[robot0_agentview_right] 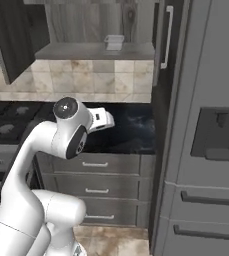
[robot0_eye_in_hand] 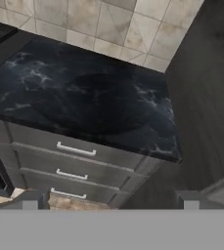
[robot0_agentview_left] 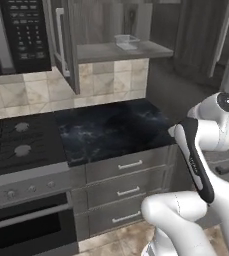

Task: Retrieve the tupperware and aluminum foil from the cabinet and place them on the dining counter near the plate with tomato and chicken drumstick to prepare for storing leftovers.

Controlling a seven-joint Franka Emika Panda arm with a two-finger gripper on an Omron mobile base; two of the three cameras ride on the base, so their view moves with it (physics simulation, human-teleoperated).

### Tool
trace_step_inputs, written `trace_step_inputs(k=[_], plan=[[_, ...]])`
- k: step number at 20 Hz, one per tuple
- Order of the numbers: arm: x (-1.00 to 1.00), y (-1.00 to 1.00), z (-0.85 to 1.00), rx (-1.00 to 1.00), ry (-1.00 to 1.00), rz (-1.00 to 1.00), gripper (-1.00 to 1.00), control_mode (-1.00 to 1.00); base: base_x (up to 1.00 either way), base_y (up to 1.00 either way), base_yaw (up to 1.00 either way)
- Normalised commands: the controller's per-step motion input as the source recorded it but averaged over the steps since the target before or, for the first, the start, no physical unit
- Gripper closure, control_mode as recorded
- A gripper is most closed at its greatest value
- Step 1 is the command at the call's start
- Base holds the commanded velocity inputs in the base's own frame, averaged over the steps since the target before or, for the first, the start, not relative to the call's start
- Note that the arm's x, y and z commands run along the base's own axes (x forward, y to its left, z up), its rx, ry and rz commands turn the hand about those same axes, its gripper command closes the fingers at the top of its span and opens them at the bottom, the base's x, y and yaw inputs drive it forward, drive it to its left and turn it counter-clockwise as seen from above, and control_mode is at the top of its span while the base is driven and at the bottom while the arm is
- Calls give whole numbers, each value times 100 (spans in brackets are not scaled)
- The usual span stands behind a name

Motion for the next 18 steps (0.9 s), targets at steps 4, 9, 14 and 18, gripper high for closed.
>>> trace_step_inputs(k=[4,9,14,18], plan=[[0,0,0,0,0,0,-100,100,49,14,23],[0,0,0,0,0,0,-100,100,57,-12,15],[0,0,0,0,0,0,-100,100,64,-24,12],[0,0,0,0,0,0,-100,100,65,-46,9]])
